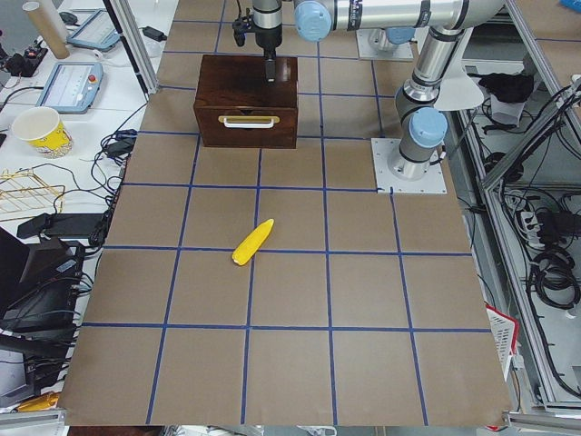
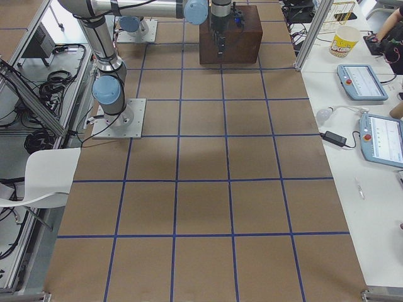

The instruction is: Open drawer and put corn inside

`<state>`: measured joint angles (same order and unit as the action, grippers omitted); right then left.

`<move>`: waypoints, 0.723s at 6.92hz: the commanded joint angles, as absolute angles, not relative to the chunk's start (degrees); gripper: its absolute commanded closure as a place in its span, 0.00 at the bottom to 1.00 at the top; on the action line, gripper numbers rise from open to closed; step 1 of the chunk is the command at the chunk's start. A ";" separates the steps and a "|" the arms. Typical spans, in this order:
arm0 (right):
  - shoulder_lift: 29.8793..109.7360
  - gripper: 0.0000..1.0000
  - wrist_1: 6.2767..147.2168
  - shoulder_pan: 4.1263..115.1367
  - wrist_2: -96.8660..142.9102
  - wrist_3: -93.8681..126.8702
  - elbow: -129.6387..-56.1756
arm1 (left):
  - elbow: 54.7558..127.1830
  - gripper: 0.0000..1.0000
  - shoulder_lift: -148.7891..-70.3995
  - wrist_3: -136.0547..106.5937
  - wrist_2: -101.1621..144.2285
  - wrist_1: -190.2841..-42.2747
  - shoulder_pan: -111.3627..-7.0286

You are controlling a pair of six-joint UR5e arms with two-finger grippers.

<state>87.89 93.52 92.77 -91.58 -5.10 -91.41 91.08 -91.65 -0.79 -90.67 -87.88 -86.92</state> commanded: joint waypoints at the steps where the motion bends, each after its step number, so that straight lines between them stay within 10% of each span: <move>1: 87.89 0.00 93.52 92.73 -91.58 -5.10 -91.41 | 91.05 0.00 -91.76 -0.79 -90.62 -87.89 -86.92; 5: 87.89 0.00 93.52 92.90 -91.58 -5.10 -91.41 | 91.40 0.00 -91.76 -0.70 -90.62 -87.80 -86.92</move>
